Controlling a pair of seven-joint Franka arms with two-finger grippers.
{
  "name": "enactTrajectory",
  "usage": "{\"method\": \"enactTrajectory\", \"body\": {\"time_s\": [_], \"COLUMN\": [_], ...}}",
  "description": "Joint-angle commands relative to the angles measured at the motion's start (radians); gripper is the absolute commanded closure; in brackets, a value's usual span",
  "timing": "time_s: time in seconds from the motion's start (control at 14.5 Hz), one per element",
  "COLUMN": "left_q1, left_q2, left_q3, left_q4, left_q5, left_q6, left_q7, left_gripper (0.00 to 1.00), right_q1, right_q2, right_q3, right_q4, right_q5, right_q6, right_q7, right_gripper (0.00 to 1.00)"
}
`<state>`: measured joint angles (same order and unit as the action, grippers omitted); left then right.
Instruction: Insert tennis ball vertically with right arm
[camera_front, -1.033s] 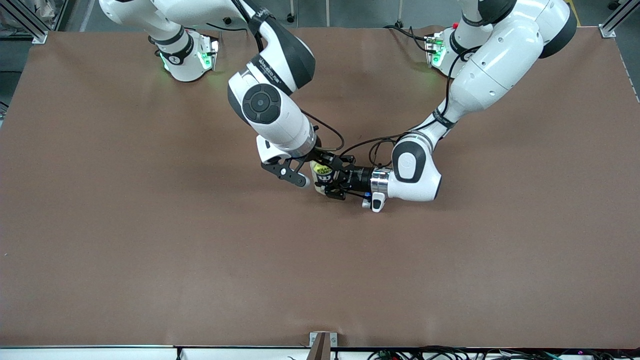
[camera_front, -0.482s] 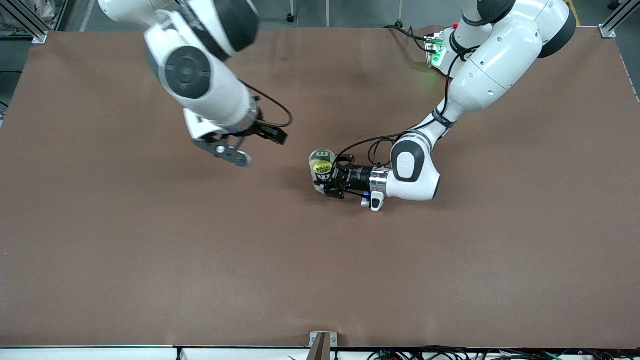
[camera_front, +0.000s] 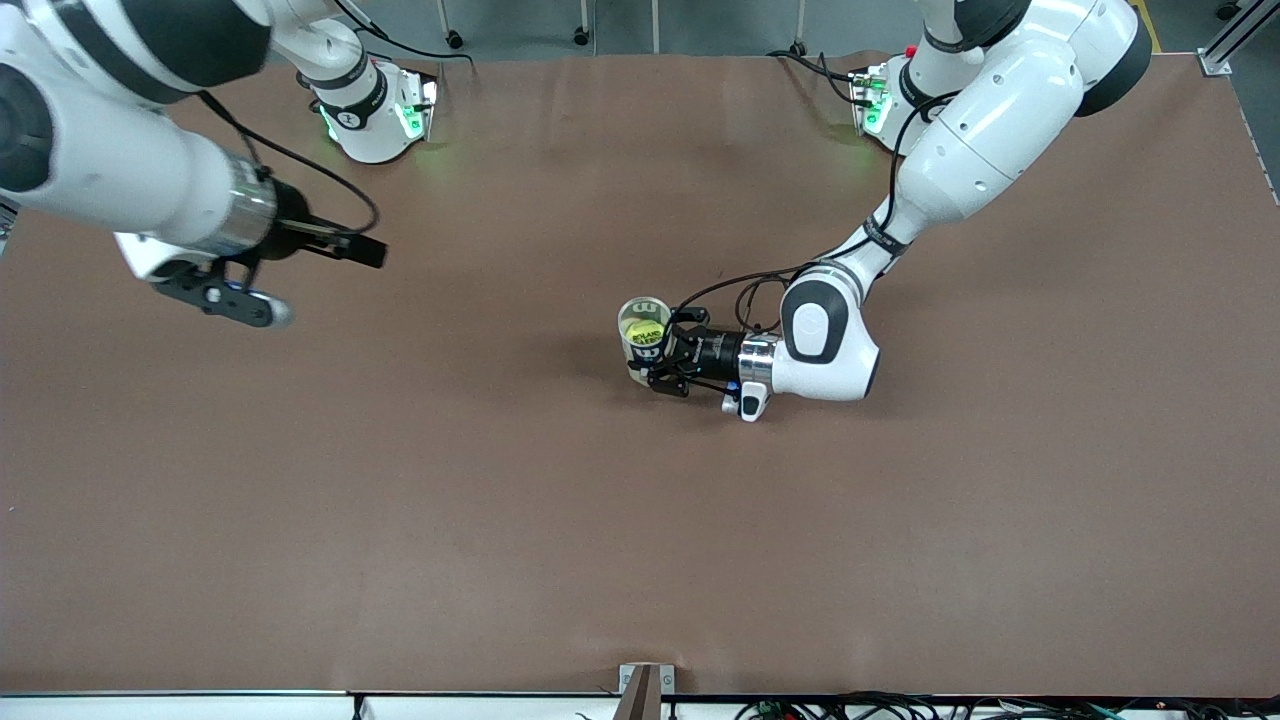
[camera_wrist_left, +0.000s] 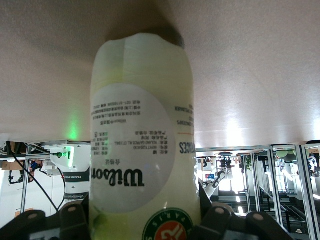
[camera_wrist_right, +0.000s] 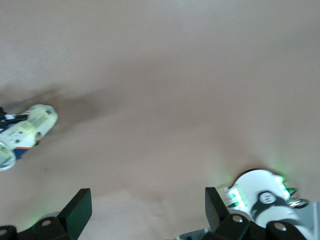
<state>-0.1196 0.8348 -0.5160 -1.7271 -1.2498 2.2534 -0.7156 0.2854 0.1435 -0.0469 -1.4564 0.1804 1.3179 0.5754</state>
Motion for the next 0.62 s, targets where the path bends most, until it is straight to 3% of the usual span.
{"method": "enactTrajectory", "body": {"time_s": [0.0, 0.55], "left_q1": [-0.005, -0.005], "left_q2": [-0.017, -0.017], "left_q3": [0.004, 0.017], "left_q4": [-0.008, -0.011], "left_q5": [0.006, 0.006], "left_q6": [-0.006, -0.006], "left_q7": [-0.021, -0.021], "left_gripper": [0.0, 0.0], "right_q1": [-0.093, -0.282], "right_q2": [-0.099, -0.117], "right_q3": [0.019, 0.019], "right_q4": [-0.119, -0.128], "right_q5": [-0.025, -0.145], "right_q6": [0.02, 0.032], "right_q7": [-0.148, -0.486], "right_gripper": [0.0, 0.0]}}
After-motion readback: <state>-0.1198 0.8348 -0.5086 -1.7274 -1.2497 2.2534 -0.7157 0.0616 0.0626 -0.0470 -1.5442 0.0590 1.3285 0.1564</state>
